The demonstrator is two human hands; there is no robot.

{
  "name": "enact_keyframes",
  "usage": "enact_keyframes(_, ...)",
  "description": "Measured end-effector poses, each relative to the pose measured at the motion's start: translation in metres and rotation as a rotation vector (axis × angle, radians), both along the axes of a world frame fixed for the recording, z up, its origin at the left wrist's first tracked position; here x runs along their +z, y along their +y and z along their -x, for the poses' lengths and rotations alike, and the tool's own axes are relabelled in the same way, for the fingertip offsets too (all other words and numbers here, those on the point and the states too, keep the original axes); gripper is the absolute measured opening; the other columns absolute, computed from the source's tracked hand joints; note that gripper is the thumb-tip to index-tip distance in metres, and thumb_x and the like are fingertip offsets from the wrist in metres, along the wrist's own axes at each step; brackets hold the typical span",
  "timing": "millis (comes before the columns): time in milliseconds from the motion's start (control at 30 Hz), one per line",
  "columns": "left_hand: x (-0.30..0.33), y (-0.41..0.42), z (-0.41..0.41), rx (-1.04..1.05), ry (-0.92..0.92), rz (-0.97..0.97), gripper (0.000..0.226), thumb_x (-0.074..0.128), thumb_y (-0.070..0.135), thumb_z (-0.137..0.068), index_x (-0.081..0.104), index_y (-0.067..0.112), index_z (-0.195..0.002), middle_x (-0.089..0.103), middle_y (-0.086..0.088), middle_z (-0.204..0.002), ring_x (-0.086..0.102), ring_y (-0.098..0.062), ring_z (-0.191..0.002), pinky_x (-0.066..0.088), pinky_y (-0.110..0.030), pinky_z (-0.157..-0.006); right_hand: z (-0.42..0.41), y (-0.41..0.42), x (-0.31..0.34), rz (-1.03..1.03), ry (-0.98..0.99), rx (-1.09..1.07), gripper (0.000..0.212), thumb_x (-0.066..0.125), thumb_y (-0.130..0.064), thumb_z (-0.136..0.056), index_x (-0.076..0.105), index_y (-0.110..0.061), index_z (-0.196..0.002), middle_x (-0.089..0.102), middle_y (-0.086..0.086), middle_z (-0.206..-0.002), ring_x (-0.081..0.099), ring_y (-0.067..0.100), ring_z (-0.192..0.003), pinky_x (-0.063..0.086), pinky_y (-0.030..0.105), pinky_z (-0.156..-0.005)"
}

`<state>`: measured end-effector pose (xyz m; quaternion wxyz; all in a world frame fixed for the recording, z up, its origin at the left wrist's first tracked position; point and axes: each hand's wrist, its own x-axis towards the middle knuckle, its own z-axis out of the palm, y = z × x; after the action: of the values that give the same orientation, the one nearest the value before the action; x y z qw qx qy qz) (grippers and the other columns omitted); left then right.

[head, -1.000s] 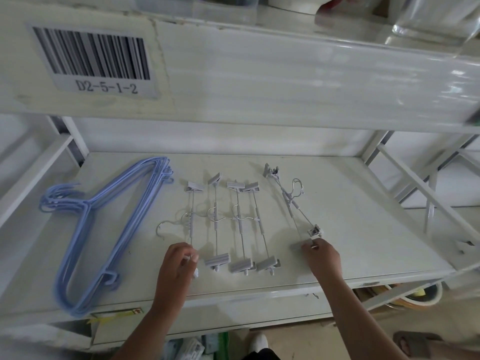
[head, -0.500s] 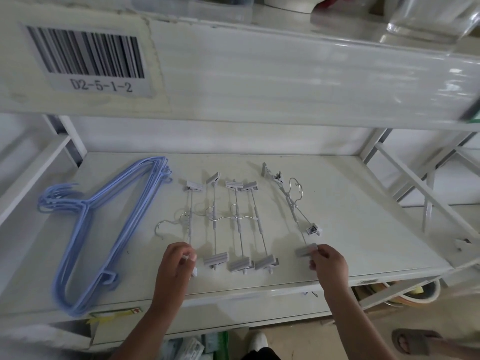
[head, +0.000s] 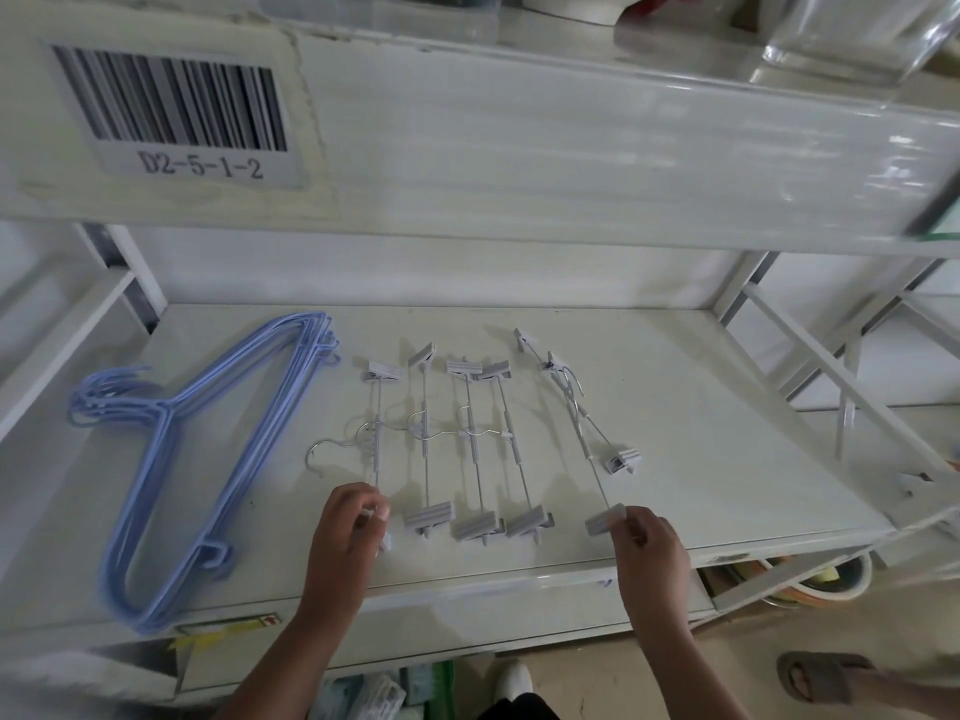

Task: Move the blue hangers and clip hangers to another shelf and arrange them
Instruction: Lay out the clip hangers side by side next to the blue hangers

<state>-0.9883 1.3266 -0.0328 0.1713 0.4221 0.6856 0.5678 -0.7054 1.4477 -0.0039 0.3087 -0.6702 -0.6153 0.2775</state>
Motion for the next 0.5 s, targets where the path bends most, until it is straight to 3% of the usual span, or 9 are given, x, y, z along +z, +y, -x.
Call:
enact_keyframes(100, 0.001, 0.000, 0.000, -0.004, 0.009, -0.007, 0.032, 0.047, 0.037, -0.082, 0.061, 0.009, -0.083, 0.056, 0.007, -0.099, 0.060, -0.008, -0.077, 0.049, -0.014, -0.061, 0.003, -0.001, -0.004, 0.001, -0.039, 0.000, 0.018, 0.057, -0.022, -0.094, 0.068, -0.032, -0.084, 0.060, -0.007, -0.085, 0.058, 0.009, -0.073, 0.043, 0.028, -0.055)
enact_keyframes(200, 0.001, 0.000, 0.000, -0.008, -0.004, -0.004, 0.029, 0.048, 0.036, -0.082, 0.061, 0.010, -0.083, 0.057, 0.006, -0.099, 0.060, -0.008, -0.075, 0.050, -0.019, -0.058, 0.007, -0.004, -0.005, -0.018, -0.108, -0.006, 0.014, 0.055, -0.028, -0.095, 0.065, -0.034, -0.086, 0.056, -0.010, -0.084, 0.057, 0.008, -0.071, 0.041, 0.025, -0.052)
enact_keyframes(300, 0.000, 0.000, 0.000, -0.005, -0.003, -0.010, 0.029, 0.048, 0.036, -0.082, 0.061, 0.009, -0.082, 0.057, 0.006, -0.098, 0.060, -0.009, -0.073, 0.049, -0.019, -0.057, 0.011, -0.005, -0.006, -0.065, -0.205, 0.026, 0.011, 0.057, -0.033, -0.092, 0.064, -0.033, -0.083, 0.050, -0.011, -0.087, 0.055, 0.011, -0.082, 0.042, 0.024, -0.053)
enact_keyframes(500, 0.001, 0.001, 0.001, -0.002, -0.004, -0.005, 0.029, 0.047, 0.036, -0.081, 0.061, 0.010, -0.083, 0.056, 0.007, -0.097, 0.060, -0.008, -0.076, 0.048, -0.014, -0.060, 0.017, -0.003, -0.005, -0.188, -0.299, 0.120, 0.004, 0.067, -0.028, -0.086, 0.067, -0.028, -0.082, 0.042, -0.009, -0.096, 0.045, 0.011, -0.093, 0.037, 0.019, -0.050)
